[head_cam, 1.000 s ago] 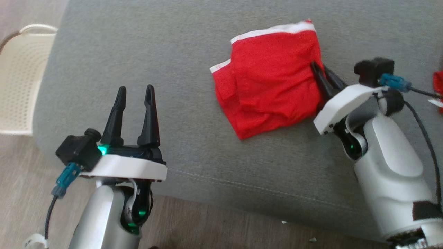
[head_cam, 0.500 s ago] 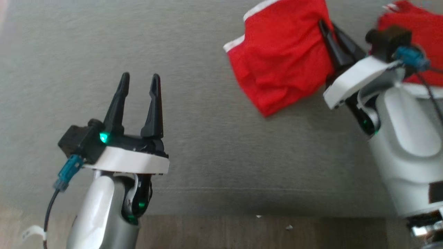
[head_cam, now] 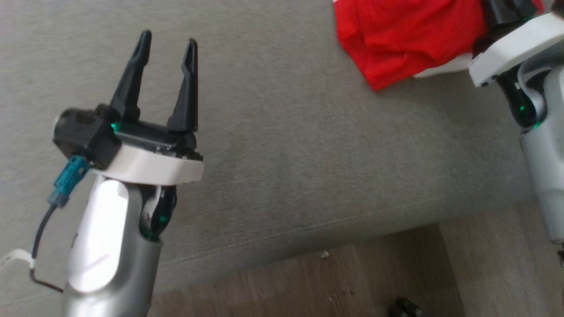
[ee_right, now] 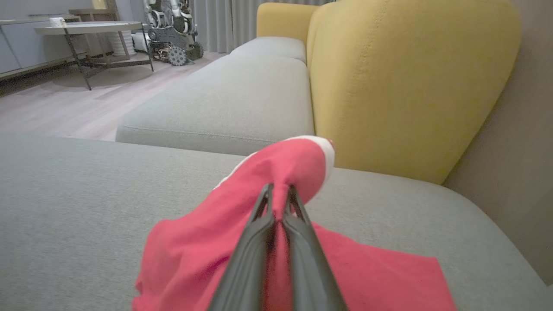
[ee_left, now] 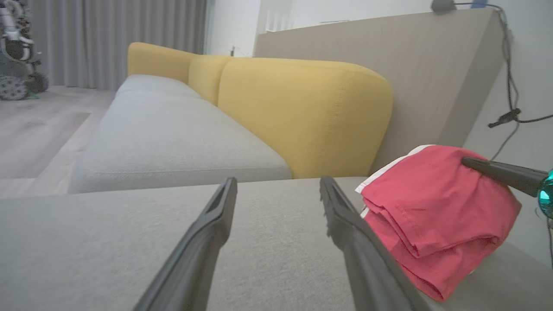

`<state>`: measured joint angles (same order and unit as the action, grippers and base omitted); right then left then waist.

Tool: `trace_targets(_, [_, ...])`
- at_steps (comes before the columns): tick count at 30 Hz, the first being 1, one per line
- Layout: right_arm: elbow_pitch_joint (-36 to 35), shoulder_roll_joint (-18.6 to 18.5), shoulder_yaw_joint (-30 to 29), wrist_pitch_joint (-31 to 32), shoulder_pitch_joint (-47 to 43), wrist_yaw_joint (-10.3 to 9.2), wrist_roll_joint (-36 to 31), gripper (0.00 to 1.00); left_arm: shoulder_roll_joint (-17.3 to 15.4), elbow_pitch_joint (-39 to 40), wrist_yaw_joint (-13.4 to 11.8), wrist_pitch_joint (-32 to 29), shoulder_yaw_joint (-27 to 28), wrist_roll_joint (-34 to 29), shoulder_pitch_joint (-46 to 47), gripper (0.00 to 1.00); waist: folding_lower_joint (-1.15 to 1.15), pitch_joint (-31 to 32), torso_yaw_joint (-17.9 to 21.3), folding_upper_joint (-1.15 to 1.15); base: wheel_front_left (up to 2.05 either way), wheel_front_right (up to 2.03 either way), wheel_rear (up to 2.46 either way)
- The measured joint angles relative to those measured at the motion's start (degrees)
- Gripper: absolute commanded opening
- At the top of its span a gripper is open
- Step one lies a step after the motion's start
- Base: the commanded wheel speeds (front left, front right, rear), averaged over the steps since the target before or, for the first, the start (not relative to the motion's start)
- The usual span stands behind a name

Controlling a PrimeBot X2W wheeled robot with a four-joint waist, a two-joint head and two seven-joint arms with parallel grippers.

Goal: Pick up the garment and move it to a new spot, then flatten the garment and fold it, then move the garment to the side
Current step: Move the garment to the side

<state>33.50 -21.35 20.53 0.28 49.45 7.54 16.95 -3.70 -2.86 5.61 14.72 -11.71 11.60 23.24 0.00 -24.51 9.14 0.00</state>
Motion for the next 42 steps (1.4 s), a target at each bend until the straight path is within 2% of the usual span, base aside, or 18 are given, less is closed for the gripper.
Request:
trace_targets(10, [4.5,-0.2,-4.0,-5.6,4.8,0.00,0.0,0.00,-2.5,-0.5,0.5,-0.1,-0.4,-1.4,1.5,1.00,0.01,-7.8,5.2,0.00,0.00,0.00,0.00])
trace_targets(18, [5.5,-0.2,-6.1,-8.3,5.0,0.00,-0.9,0.00,-3.8,0.3,0.4,-0.6,-0.2,-1.4,1.8,1.00,0.00,-11.5,6.8,0.00,0.00,0.00,0.00])
trace_targets(24, [6.4,-0.4,-7.5,-9.3,5.8,0.01,-4.2,0.00,-3.9,1.2,-0.1,-0.6,-0.2,-1.4,2.4,1.00,0.00,-12.7,6.7,0.00,0.00,0.00,0.00])
trace_targets(25, [6.5,-0.3,-8.1,-9.3,5.8,0.00,-4.2,0.04,-3.9,1.3,-0.1,-0.6,-0.2,-1.4,2.6,1.00,0.00,-12.8,6.7,0.00,0.00,0.00,0.00])
trace_targets(26, [6.7,-0.1,-8.7,-9.2,5.8,0.01,-3.9,0.79,-3.9,1.3,-0.1,-0.6,-0.2,-1.4,2.7,1.00,0.00,-12.8,6.6,0.00,0.00,0.00,0.00])
trace_targets(27, [7.0,0.4,-9.2,-8.7,5.8,0.00,-3.2,1.00,-3.9,1.2,-0.1,-0.6,-0.1,-1.4,2.8,1.00,0.00,-12.7,6.6,0.00,0.00,0.00,0.00])
trace_targets(35, [7.0,1.6,-10.3,-5.9,5.5,0.00,-4.3,1.00,-3.5,-1.0,-0.6,-0.4,0.0,-0.6,2.6,1.00,0.00,-8.8,6.6,0.00,0.00,0.00,0.00])
trace_targets(42, [0.2,4.9,-11.2,-5.9,2.1,0.00,-2.7,1.00,-1.5,-2.0,-0.6,0.0,0.7,1.1,0.8,1.00,0.00,-3.0,5.2,0.00,0.00,0.00,0.00])
